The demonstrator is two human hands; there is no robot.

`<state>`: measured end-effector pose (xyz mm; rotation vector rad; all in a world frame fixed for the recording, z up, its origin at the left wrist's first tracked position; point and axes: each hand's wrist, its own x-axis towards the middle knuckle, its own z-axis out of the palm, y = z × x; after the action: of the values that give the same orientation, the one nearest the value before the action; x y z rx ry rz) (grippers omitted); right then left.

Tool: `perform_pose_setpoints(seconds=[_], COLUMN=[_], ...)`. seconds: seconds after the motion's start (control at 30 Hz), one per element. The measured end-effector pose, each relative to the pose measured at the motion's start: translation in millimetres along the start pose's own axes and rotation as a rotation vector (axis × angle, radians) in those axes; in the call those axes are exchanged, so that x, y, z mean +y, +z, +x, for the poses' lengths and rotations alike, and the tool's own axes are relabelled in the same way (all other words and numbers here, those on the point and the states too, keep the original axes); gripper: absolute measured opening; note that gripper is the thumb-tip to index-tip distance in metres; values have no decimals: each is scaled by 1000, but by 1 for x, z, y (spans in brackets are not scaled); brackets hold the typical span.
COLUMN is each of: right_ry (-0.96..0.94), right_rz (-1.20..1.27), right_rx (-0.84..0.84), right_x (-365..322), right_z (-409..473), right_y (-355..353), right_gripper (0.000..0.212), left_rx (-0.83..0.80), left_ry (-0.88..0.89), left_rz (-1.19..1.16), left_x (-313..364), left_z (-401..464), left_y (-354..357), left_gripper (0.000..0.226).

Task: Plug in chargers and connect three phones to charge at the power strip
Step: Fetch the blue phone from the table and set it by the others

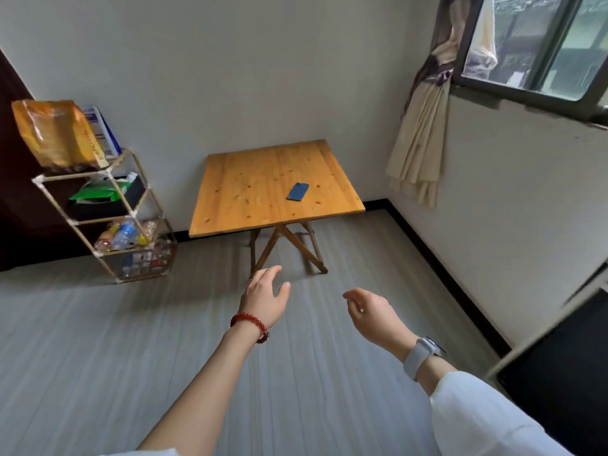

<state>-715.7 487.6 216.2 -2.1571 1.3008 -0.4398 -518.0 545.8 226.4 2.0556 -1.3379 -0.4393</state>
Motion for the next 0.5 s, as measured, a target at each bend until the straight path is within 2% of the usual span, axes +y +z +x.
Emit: perform_pose_setpoints(seconds=[0.23,0.5], right_ry=[28,121], right_rz=[51,103], right_rx=[-11,-108], right_x=[26,41], right_z=[185,391], right_y=[4,13], right_gripper=[27,29], left_rx=[-21,-78], left_ry=[-35,-223], left_rz=[5,33], left_x=[-22,-46], left_z=[172,362], left_y=[37,49], left_gripper=[44,47])
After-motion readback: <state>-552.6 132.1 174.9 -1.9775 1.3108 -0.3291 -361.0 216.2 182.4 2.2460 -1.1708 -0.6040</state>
